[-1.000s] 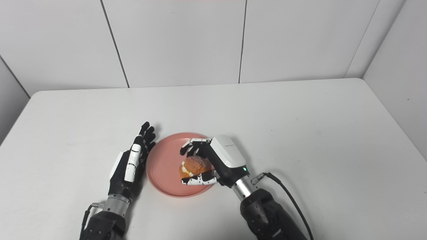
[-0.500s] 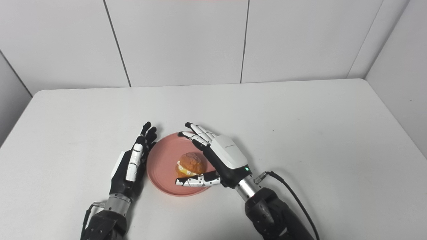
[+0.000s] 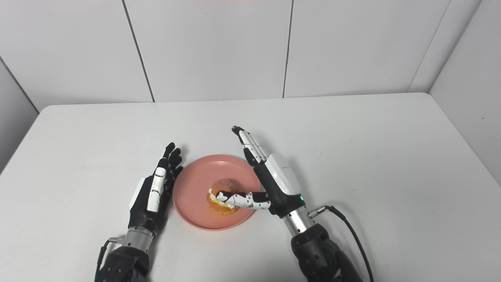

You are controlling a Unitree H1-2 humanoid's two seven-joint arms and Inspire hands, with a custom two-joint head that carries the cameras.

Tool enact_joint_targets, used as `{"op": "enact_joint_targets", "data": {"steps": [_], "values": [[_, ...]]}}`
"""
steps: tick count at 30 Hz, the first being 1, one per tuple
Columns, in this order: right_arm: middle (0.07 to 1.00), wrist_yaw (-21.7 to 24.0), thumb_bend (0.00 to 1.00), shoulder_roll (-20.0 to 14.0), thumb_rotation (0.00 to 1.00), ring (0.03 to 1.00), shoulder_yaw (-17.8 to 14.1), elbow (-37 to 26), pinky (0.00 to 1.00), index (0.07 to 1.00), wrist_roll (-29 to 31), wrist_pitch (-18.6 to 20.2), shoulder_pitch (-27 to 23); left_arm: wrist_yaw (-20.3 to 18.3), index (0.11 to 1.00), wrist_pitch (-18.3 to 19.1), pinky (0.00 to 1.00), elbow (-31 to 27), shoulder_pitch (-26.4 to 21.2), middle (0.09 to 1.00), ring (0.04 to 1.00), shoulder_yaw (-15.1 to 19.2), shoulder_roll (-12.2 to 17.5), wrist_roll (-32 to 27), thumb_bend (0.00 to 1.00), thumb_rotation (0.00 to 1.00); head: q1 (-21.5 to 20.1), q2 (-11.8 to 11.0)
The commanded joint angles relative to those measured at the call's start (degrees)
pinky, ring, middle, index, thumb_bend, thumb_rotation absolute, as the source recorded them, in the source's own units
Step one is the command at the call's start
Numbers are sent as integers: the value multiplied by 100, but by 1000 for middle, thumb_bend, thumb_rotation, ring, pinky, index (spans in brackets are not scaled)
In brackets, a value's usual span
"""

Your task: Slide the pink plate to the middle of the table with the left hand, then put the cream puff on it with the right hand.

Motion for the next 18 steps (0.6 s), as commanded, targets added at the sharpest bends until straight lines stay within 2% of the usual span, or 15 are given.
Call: {"op": "enact_joint_targets", "data": {"steps": [1,3,5,8,12,18], "values": [[1000,43,664,94,864,996,-125,-92,932,1000,341,8,-59,83,999,-83,1000,-21,-174,1000,1000,13,-42,65,542,1000,7,13],[1000,135,644,175,860,1000,-226,-135,968,1000,615,156,-10,85,1000,-77,1000,-13,-182,1000,1000,15,-27,64,555,1000,7,13],[1000,192,608,278,898,1000,-322,-200,995,1000,835,359,45,82,1000,-126,1000,24,-194,1000,1000,33,-28,28,565,1000,2,13],[1000,295,617,441,953,1000,-447,-370,1000,1000,1071,901,129,105,1000,-190,1000,63,-205,1000,1000,58,-42,21,552,1000,-4,17],[1000,419,625,555,994,1000,-493,-566,1000,1000,1200,1425,212,129,1000,-161,1000,54,-215,1000,1000,55,-33,68,548,1000,5,22],[1000,679,587,645,1000,1000,-490,-804,1000,1000,1614,1816,349,158,1000,-186,1000,65,-217,1000,1000,75,-63,43,545,1000,8,19]]}}
